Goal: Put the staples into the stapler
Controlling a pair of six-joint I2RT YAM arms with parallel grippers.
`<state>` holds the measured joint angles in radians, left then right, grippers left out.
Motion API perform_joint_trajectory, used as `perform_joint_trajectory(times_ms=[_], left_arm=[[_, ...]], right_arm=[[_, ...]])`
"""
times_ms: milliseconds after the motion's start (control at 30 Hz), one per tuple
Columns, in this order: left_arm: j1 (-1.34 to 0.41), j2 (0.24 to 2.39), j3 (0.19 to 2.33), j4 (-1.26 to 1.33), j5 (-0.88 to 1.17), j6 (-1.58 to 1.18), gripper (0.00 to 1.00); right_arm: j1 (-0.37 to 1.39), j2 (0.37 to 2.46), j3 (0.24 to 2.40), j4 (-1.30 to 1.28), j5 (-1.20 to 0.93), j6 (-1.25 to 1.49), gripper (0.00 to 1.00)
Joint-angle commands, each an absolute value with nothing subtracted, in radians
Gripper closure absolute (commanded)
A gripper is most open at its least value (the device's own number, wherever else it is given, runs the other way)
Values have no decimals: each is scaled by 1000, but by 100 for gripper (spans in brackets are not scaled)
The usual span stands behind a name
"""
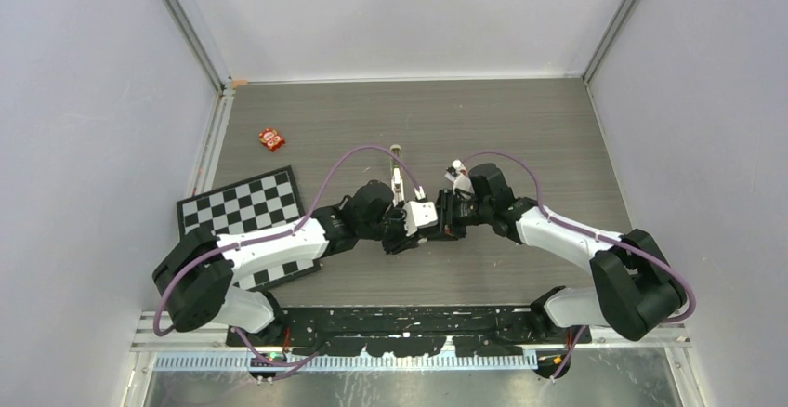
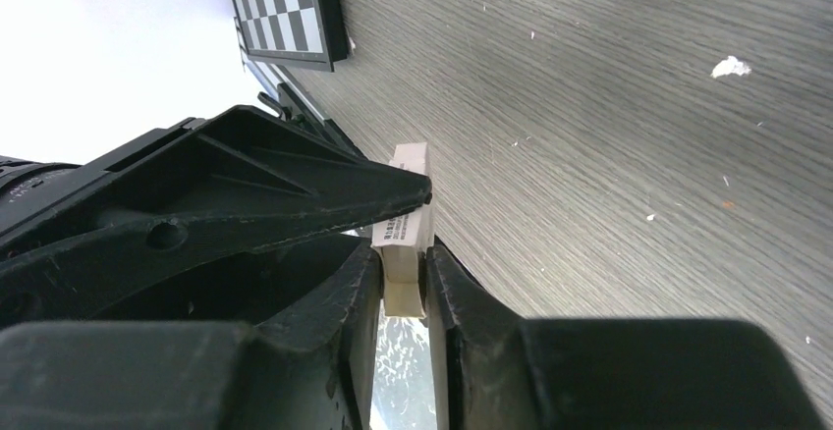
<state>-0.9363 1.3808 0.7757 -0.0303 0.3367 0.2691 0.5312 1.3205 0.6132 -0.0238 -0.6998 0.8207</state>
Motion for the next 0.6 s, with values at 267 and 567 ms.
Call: perform_joint_trajectory(times_ms=[267,567], left_arm=[[-937,1273,821,-139,281,275,42],[-936,1159,806,-291,244,340,30]], right_arm=[[531,1292,592,97,-681,836,78],[526,1228,560,147,-741,862,77]])
